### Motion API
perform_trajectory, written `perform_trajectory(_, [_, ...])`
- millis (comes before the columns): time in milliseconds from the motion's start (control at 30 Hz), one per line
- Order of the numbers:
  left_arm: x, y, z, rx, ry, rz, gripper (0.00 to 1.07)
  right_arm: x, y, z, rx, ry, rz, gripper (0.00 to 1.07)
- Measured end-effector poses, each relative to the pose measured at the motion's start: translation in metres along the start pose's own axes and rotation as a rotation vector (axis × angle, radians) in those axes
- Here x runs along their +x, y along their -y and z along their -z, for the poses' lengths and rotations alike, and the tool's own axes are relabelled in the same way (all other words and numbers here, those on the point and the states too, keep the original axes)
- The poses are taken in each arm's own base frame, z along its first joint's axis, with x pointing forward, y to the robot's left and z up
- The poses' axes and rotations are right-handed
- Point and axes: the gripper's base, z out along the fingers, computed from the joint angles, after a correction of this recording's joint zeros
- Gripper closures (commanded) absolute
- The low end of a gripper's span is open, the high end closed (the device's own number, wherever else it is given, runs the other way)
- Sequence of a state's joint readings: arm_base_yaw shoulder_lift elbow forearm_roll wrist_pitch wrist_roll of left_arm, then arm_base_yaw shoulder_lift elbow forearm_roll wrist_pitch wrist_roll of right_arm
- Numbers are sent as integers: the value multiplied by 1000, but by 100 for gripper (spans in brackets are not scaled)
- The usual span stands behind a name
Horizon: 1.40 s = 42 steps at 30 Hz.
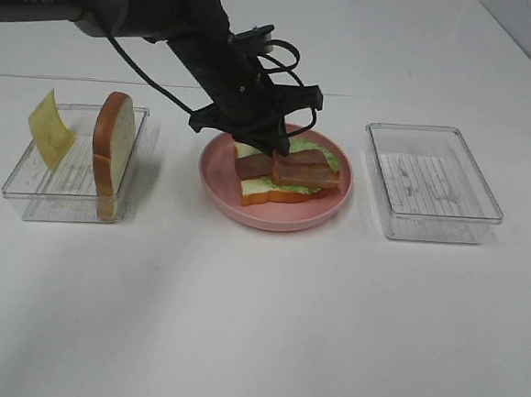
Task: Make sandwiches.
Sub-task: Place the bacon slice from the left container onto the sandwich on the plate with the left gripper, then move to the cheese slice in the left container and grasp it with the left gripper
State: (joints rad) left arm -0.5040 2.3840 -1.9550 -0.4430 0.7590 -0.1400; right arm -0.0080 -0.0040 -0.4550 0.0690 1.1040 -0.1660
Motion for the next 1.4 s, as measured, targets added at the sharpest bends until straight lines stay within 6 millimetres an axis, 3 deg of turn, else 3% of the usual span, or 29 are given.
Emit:
perform_trajectory(33, [0, -1, 0, -16, 2, -1, 68, 0, 0, 0, 0, 0, 0, 20])
perform_trajectory(67, [0, -3, 0, -40, 5, 11, 48, 0, 0, 0, 0, 0, 0, 20])
perform_trajectory(100, [0, -3, 0, -40, 5, 11, 48, 0, 0, 0, 0, 0, 0, 20])
perform_trajectory(133, [0, -4, 0, -51, 4, 8, 40, 0, 0, 0, 0, 0, 0, 20])
perform_trajectory(167, [0, -5, 1, -67, 0, 6, 24, 0, 0, 0, 0, 0, 0, 20])
perform_trajectory(200, [0, -5, 1, -67, 0, 6, 24, 0, 0, 0, 0, 0, 0, 20])
perform_trajectory(233, [-1, -5, 3, -76, -4, -3, 12, 0, 0, 0, 0, 0, 0, 20])
perform_trajectory(367, [-7, 1, 11, -75, -2, -21, 8, 0, 0, 0, 0, 0, 0, 20])
perform_trajectory(567, [-25, 22, 49, -91, -9, -97, 8, 0, 0, 0, 0, 0, 0, 20])
perform_trajectory(700, [-30, 27, 65, -129, -24, -134, 8, 0, 0, 0, 0, 0, 0, 20])
perform_trajectory(833, [-42, 33, 94, -212, 22, -200, 8, 0, 0, 0, 0, 0, 0, 20])
perform_trajectory(1233, [-52, 39, 141, -300, 143, -257, 8, 0, 0, 0, 0, 0, 0, 20])
perform_trajectory(1300, [-54, 31, 161, -314, 162, -237, 8, 0, 0, 0, -1, 0, 0, 20])
perform_trajectory(1400, [-55, 26, 166, -322, 163, -227, 8, 0, 0, 0, -1, 0, 0, 20])
